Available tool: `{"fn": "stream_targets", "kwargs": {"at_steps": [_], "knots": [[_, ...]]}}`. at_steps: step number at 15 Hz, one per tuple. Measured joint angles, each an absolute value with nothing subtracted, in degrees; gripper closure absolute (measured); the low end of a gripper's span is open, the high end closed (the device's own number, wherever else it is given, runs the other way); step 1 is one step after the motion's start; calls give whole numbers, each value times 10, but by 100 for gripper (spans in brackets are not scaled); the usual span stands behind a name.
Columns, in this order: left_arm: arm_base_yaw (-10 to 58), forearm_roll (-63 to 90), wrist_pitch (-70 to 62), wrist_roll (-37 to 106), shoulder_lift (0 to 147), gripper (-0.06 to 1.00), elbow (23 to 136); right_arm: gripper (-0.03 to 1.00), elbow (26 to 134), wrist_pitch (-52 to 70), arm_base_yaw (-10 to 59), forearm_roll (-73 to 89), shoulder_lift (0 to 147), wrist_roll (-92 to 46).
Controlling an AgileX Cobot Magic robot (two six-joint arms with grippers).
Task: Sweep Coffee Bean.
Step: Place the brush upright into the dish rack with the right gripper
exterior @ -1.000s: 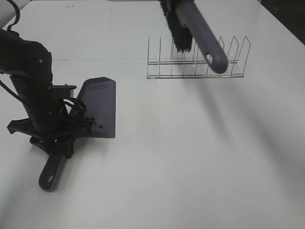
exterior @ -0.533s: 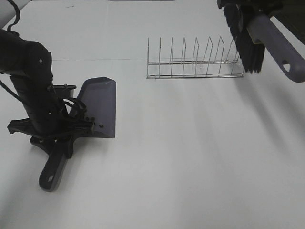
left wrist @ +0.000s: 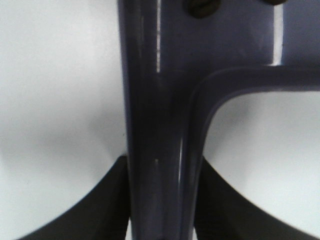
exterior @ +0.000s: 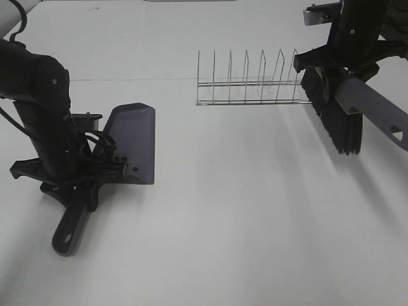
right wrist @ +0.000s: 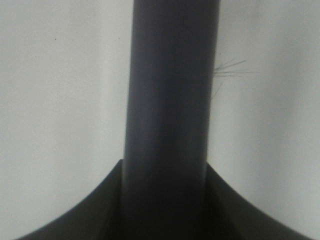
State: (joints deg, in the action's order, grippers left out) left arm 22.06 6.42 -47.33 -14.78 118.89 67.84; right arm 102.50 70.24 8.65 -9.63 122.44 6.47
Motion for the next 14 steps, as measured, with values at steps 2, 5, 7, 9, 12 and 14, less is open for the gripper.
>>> {"fn": "stream_targets", "kwargs": {"at_steps": [2, 5, 7, 9, 12, 14], "knots": [[221, 64, -473, -148, 1189, 63, 678, 70, 1023, 674, 87, -96, 1242, 65], [221, 64, -472, -133, 1189, 63, 678, 70, 1023, 633, 87, -108, 1277, 65], [221, 64, -472, -132, 1189, 63, 678, 70, 1023, 611, 87, -112, 1291, 65], [221, 64, -472, -132, 1189, 63, 678, 70, 1023, 585, 87, -119, 1301, 65], [222, 64, -472, -132, 1189, 63, 678, 70, 1023, 566, 87, -134, 1302, 70], [222, 64, -472, -132, 1189, 63, 678, 70, 1023, 567, 87, -148, 1303, 80]]}}
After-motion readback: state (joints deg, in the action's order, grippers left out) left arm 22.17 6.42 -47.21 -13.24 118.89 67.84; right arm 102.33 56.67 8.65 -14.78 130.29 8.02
